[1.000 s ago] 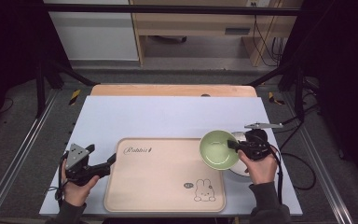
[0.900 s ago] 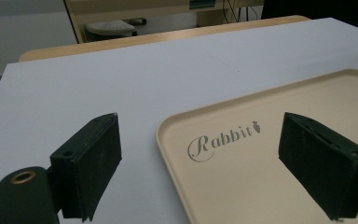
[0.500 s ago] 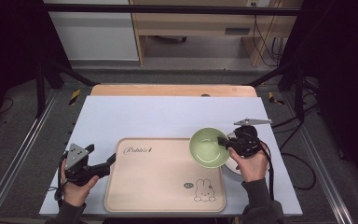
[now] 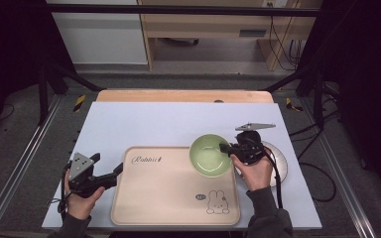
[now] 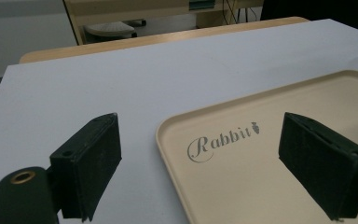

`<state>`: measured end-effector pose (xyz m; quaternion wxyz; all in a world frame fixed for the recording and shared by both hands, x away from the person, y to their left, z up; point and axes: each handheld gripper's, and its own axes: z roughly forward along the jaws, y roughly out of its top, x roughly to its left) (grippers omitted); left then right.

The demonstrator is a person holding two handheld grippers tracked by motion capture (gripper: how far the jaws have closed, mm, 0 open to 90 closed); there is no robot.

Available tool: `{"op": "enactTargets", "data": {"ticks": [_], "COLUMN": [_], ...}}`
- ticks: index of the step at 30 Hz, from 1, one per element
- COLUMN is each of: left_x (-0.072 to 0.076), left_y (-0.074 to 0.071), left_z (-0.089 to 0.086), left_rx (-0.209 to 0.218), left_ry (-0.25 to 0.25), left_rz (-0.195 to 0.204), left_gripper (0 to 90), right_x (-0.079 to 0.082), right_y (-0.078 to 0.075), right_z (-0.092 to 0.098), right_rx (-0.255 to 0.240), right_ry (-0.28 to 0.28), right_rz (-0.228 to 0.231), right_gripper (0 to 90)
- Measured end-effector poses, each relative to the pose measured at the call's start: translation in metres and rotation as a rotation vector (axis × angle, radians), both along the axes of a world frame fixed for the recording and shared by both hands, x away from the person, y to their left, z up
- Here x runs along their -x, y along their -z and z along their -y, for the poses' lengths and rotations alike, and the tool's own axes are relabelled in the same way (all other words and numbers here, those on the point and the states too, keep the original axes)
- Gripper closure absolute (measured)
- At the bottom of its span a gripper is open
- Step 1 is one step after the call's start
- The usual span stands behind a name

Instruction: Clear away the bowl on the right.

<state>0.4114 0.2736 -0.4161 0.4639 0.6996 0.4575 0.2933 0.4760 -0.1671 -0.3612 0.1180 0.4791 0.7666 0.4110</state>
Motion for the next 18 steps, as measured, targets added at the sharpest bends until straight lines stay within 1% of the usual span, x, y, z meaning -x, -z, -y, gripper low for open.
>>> {"op": "enactTargets", "data": {"ticks": [3,6,7,10,13,15,16,18], "left_x": [0.0,0.0,0.0,0.0,0.0,0.0,0.0,0.0], "left_y": [0.0,0.0,0.0,0.0,0.0,0.0,0.0,0.001], "left_z": [0.0,0.0,0.0,0.0,0.0,0.0,0.0,0.0], "left_rx": [-0.001,-0.001,0.0,0.0,0.001,0.001,-0.001,-0.001], "left_ry": [0.001,0.001,0.0,0.0,0.001,0.002,0.003,0.003], "left_rz": [-0.002,-0.002,-0.002,-0.002,-0.003,-0.002,-0.002,-0.003], "left_gripper": [12.7,12.7,12.7,12.7,12.7,12.7,12.7,12.7], "right_x": [-0.002,-0.004,-0.006,-0.007,-0.012,-0.013,-0.014,-0.015], "right_y": [0.001,0.001,0.002,0.003,0.006,0.006,0.007,0.008], "right_z": [-0.006,-0.01,-0.014,-0.018,-0.026,-0.029,-0.03,-0.032], "right_rx": [0.008,0.003,0.004,0.008,0.016,0.011,0.017,0.013], "right_ry": [-0.008,-0.013,-0.023,-0.028,-0.041,-0.036,-0.043,-0.038], "right_rz": [0.002,0.001,0.002,0.0,-0.001,-0.012,-0.005,-0.012], "right_gripper": [83.5,83.5,83.6,83.5,83.5,83.5,83.5,83.5]}}
